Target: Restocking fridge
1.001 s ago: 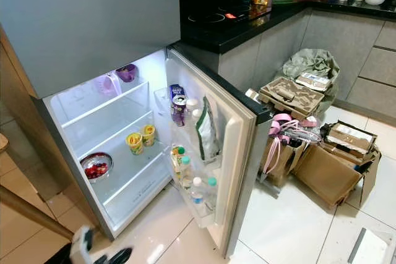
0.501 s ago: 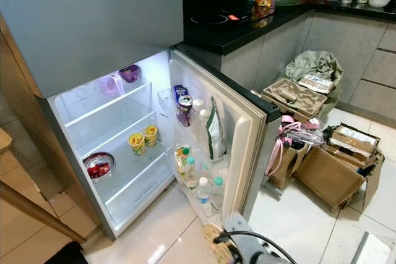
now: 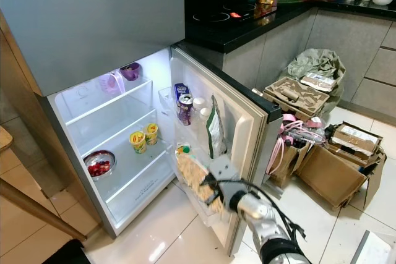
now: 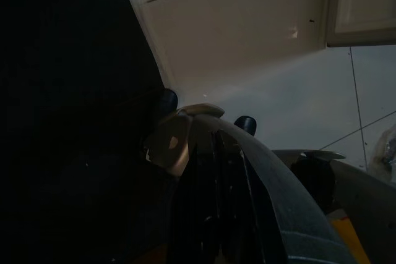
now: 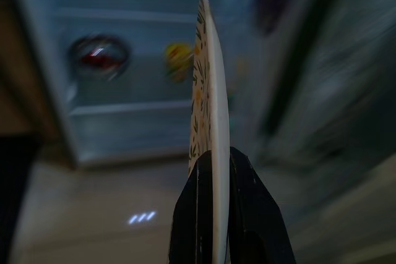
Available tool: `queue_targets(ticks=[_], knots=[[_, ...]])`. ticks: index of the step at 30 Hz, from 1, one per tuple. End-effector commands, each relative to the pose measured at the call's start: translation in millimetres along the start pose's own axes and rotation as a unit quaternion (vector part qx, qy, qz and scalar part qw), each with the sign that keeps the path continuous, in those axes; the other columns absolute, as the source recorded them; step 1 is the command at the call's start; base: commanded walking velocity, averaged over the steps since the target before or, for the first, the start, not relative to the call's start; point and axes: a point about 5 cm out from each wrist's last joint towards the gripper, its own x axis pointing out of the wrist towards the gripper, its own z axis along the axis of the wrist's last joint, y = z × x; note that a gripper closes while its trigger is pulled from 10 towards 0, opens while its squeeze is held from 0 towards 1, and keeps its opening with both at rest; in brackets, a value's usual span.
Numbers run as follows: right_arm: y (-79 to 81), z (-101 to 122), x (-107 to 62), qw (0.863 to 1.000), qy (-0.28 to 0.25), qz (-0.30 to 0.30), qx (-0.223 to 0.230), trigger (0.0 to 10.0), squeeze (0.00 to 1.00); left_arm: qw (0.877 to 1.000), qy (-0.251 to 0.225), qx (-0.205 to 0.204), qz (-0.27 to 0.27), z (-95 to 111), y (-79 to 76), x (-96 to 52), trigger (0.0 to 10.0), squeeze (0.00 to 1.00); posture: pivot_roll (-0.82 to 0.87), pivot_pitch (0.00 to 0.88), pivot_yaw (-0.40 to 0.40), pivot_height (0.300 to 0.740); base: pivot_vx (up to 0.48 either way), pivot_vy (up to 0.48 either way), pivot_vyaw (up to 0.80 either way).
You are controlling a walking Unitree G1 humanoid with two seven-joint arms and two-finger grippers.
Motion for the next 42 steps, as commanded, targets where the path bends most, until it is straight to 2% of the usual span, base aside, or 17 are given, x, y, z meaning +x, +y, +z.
queue_targets(ticks=[1, 8, 12, 17, 19, 20, 26, 29, 30, 32, 34, 35, 37, 39, 40, 41, 42], knots=[[-10.5, 12, 1.5, 0.999, -0.028, -0.027, 0.001, 10.0, 0.00, 1.000, 0.005, 0.012, 0.009, -1, 3.4, -1.3, 10.0, 0.00, -0.09, 0.029, 0.016, 0.740, 0.000, 0.000, 0.00], [-33.5, 17, -1.1, 0.995, -0.014, -0.092, -0.025, 10.0, 0.00, 1.000, 0.013, 0.017, 0.011, -6, 4.0, -2.1, 10.0, 0.00, -0.09, 0.023, 0.009, 0.740, 0.000, 0.000, 0.00], [-39.6, 16, -3.1, 0.993, -0.005, -0.111, -0.032, 10.0, 0.00, 1.000, 0.013, 0.017, 0.012, -6, 4.3, -2.3, 10.0, 0.00, -0.08, 0.022, 0.007, 0.740, 0.000, 0.000, 0.00], [-71.6, 22, -14.4, 0.979, -0.004, -0.199, -0.036, 10.0, 0.00, 1.000, 0.013, 0.015, 0.015, -7, 5.2, -2.6, 10.0, 0.00, -0.08, 0.020, 0.007, 0.740, 0.000, 0.000, 0.00], [-71.6, 22, -14.4, 0.979, -0.004, -0.199, -0.036, 10.0, 0.00, 1.000, 0.013, 0.015, 0.015, -7, 5.2, -2.6, 10.0, 0.00, -0.08, 0.020, 0.007, 0.740, 0.000, 0.000, 0.00], [-88.0, 27, -21.8, 0.970, -0.005, -0.238, -0.044, 10.0, 0.00, 1.000, 0.012, 0.015, 0.014, -7, 4.6, -2.3, 10.0, 0.00, -0.08, 0.020, 0.007, 0.740, 0.000, 0.000, 0.00], [-103.3, 30, -29.7, 0.962, -0.002, -0.268, -0.054, 10.0, 0.00, 1.000, 0.010, 0.014, 0.012, -5, 2.1, -1.0, 10.0, 0.00, -0.08, 0.021, 0.006, 0.740, 0.000, 0.000, 0.00], [-95.4, 23, -27.5, 0.971, 0.009, -0.237, -0.039, 10.0, 0.00, 1.000, 0.009, 0.013, 0.010, -5, 1.0, -0.6, 10.0, 0.00, -0.09, 0.021, 0.007, 0.740, 0.000, 0.000, 0.00], [-83.7, 13, -24.9, 0.980, 0.028, -0.192, -0.039, 10.0, 0.00, 1.000, 0.009, 0.013, 0.009, -5, 0.6, -0.5, 10.0, 0.00, -0.09, 0.021, 0.007, 0.740, 0.000, 0.000, 0.00], [-78.4, 8, -24.5, 0.983, 0.036, -0.174, -0.039, 10.0, 0.00, 1.000, 0.010, 0.013, 0.010, -6, 0.8, -0.7, 10.0, 0.00, -0.09, 0.021, 0.007, 0.740, 0.000, 0.000, 0.00], [-66.4, -2, -24.2, 0.990, 0.047, -0.133, -0.014, 10.0, 0.00, 1.000, 0.012, 0.013, 0.011, -8, 1.5, -1.1, 10.0, 0.00, -0.09, 0.021, 0.007, 0.740, 0.000, 0.000, 0.00], [-66.4, -2, -24.2, 0.990, 0.047, -0.133, -0.014, 10.0, 0.00, 1.000, 0.012, 0.013, 0.011, -8, 1.5, -1.1, 10.0, 0.00, -0.09, 0.021, 0.007, 0.740, 0.000, 0.000, 0.00], [-45.2, -32, -31.4, 0.991, 0.104, -0.086, -0.007, 10.0, 0.00, 1.000, 0.010, 0.014, 0.015, -7, 3.0, -1.6, 10.0, 0.00, -0.08, 0.017, 0.013, 0.740, 0.000, 0.000, 0.00], [-40.9, -39, -33.8, 0.990, 0.118, -0.079, -0.010, 10.0, 0.00, 1.000, 0.009, 0.013, 0.016, -6, 3.4, -1.7, 10.0, 0.00, -0.08, 0.017, 0.013, 0.740, 0.000, 0.000, 0.00], [-29.4, -58, -42.0, 0.985, 0.157, -0.067, 0.001, 10.0, 0.00, 1.000, 0.005, 0.014, 0.018, -4, 4.2, -1.6, 10.0, 0.00, -0.08, 0.017, 0.013, 0.740, 0.000, 0.000, 0.00], [-29.4, -58, -42.0, 0.985, 0.157, -0.067, 0.001, 10.0, 0.00, 1.000, 0.005, 0.014, 0.018, -4, 4.2, -1.6, 10.0, 0.00, -0.08, 0.017, 0.013, 0.740, 0.000, 0.000, 0.00], [-22.2, -69, -48.0, 0.981, 0.184, -0.062, 0.003, 10.0, 0.00, 1.000, 0.003, 0.014, 0.018, -2, 4.2, -1.4, 10.0, 0.00, -0.07, 0.014, 0.009, 0.740, 0.000, 0.000, 0.00]])
